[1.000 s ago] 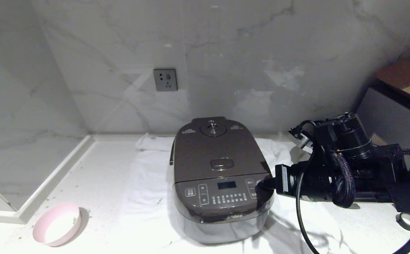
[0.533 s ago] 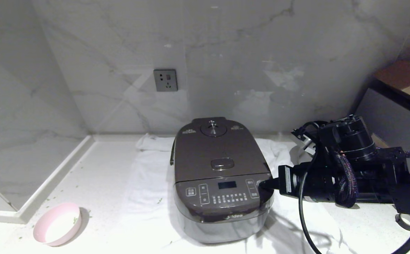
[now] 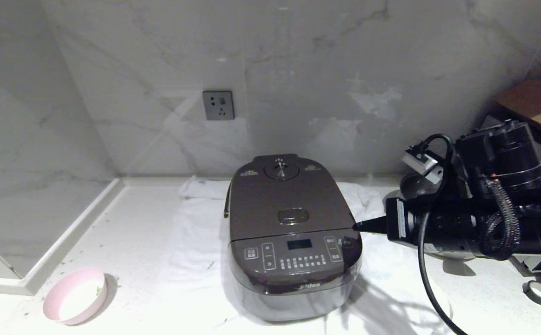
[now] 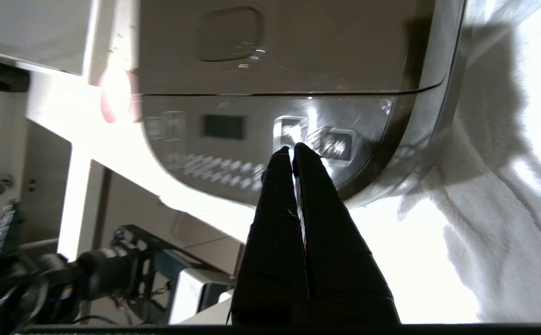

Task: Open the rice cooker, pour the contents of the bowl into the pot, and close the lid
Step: Press the start button

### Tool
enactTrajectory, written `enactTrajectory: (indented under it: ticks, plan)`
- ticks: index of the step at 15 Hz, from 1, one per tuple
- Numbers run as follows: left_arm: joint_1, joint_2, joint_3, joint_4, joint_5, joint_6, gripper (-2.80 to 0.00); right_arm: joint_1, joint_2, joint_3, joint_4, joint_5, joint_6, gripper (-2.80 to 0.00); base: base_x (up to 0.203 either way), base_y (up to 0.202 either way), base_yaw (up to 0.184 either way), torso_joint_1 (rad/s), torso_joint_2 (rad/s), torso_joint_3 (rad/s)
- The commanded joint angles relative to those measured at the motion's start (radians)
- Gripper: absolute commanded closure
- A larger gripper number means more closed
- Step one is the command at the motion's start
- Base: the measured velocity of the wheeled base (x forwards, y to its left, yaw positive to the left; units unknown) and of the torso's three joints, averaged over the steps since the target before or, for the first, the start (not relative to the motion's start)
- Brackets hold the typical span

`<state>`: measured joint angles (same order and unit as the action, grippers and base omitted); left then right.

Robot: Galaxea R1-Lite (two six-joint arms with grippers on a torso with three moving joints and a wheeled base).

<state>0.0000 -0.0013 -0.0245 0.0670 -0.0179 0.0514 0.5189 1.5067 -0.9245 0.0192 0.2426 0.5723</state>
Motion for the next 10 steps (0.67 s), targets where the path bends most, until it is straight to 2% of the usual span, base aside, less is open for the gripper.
enactTrajectory:
  ticks: [1, 5, 7, 10]
  plan:
    - [0.001, -0.002, -0.001, 0.001, 0.005, -0.013, 0.00, 0.001, -0.123, -0.046, 0.062, -0.001, 0.003, 0.00, 0.000, 0.000, 0.000, 0.000, 0.00, 0.000]
    - [0.002, 0.000, -0.002, 0.001, 0.012, -0.016, 0.00, 0.001, -0.303, -0.130, 0.224, -0.016, 0.001, 0.00, 0.000, 0.000, 0.000, 0.000, 0.00, 0.000]
    - [0.002, -0.002, -0.002, 0.001, 0.013, -0.018, 0.00, 0.001, -0.399, -0.148, 0.284, -0.071, -0.013, 0.00, 0.000, 0.000, 0.000, 0.000, 0.00, 0.000]
    - [0.003, 0.000, -0.002, 0.002, 0.012, -0.010, 0.00, 0.001, -0.543, -0.153, 0.391, -0.177, -0.088, 0.00, 0.000, 0.000, 0.000, 0.000, 0.00, 0.000]
